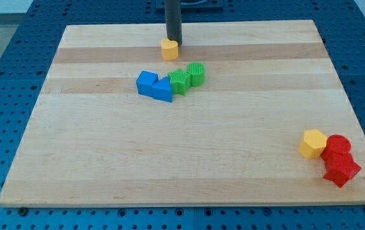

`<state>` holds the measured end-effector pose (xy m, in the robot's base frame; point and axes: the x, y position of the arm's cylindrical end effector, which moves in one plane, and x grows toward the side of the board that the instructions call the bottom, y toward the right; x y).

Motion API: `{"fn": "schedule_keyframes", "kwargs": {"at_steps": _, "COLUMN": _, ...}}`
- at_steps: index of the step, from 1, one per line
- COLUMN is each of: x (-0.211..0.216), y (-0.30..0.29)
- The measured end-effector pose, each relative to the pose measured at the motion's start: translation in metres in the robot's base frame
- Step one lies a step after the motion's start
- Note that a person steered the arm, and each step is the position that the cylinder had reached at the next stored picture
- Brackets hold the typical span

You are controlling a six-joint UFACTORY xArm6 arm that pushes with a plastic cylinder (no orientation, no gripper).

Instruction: Move the yellow heart towards the bottom right

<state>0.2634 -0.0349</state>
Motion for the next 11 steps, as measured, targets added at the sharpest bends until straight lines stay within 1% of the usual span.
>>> {"fn": "schedule_keyframes", "kwargs": {"at_steps": 1, "x": -0.039, "y": -0.003}}
{"fn": "schedule_keyframes", "kwargs": {"at_steps": 2, "x": -0.071, "y": -0.02}}
{"fn": "schedule_keyframes", "kwargs": {"at_steps": 3, "x": -0.069, "y": -0.036}}
{"fn": "schedule_keyframes", "kwargs": {"at_steps": 5, "x": -0.04, "y": -0.039}}
{"fn": "schedule_keyframes", "kwargs": {"at_steps": 7, "x": 0.004, "y": -0.039}}
{"fn": "schedule_keyframes", "kwargs": {"at_steps": 8, "x": 0.014, "y": -0.035}}
{"fn": "schedule_keyframes", "kwargs": {"at_steps": 9, "x": 0.02, "y": -0.01}}
{"fn": "schedule_keyframes", "kwargs": {"at_steps": 11, "x": 0.038, "y": 0.065}}
